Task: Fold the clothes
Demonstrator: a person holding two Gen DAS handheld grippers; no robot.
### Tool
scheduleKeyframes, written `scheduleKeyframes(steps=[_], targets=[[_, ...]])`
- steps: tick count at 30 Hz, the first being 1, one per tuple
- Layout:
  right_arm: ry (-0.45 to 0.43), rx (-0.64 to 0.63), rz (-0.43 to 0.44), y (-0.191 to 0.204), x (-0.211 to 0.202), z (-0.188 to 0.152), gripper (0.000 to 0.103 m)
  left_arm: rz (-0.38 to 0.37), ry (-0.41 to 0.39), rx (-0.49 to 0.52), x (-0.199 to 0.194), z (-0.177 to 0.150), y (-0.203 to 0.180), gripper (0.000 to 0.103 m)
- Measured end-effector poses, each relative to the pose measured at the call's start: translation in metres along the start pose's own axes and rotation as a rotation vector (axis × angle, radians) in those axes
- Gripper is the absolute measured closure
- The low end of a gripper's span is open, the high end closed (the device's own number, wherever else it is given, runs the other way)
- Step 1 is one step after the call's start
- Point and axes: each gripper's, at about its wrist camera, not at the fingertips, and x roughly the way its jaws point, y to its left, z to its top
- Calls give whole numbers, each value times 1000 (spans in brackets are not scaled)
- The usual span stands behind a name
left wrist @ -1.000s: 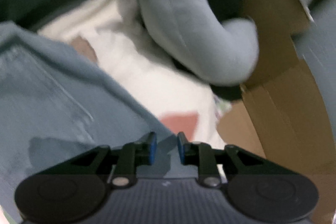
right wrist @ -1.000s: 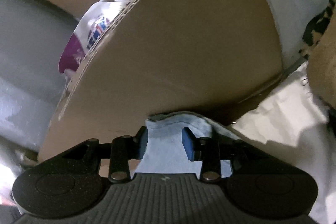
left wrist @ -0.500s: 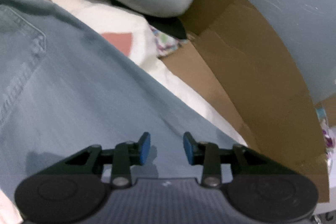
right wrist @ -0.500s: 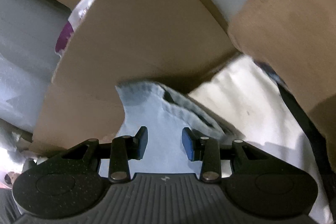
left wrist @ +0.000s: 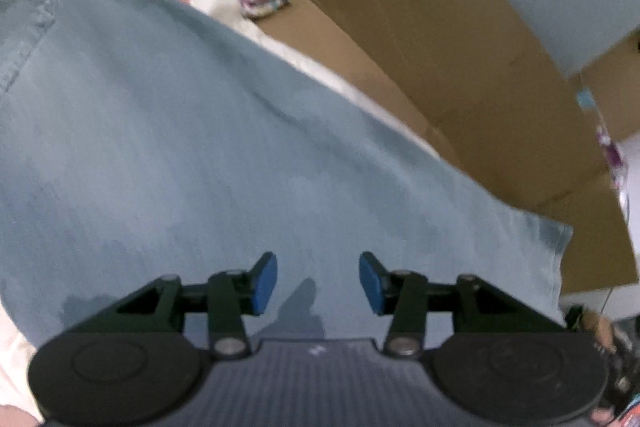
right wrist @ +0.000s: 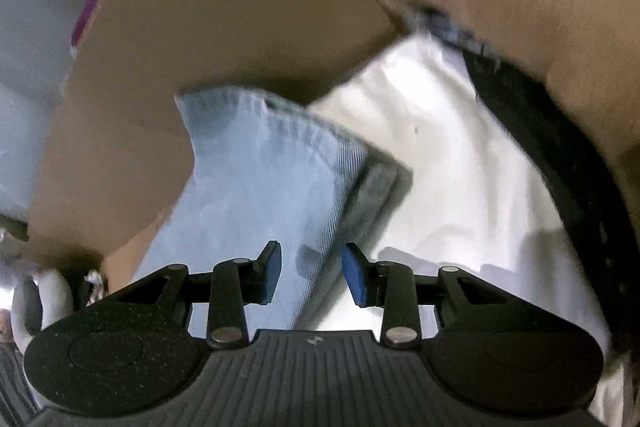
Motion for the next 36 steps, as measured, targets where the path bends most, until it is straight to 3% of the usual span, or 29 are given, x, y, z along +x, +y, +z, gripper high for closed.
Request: scheduleKeyframes(steps=[5, 14, 19, 21, 26, 31, 36], targets=[[28, -100, 15, 12, -9, -11, 62, -16, 21, 84, 12, -18, -22, 40], [26, -271, 50, 7, -25, -28, 62, 29, 51, 291, 39, -34, -86, 39], [-16, -307, 83, 2, -48, -24, 62, -19, 88, 500, 51, -39, -136, 37], [-34, -325, 75, -1, -54, -25, 62, -17, 84, 559, 53, -42, -154, 30], [-36, -354, 96, -14, -62, -32, 63, -34, 77, 622, 72, -44, -187, 30], [-9, -367, 118, -28, -60, -37, 63, -87, 97, 680, 84, -65, -212, 30], [-37, -353, 110, -39, -63, -37, 63, -137, 104, 728, 101, -87, -231, 30]])
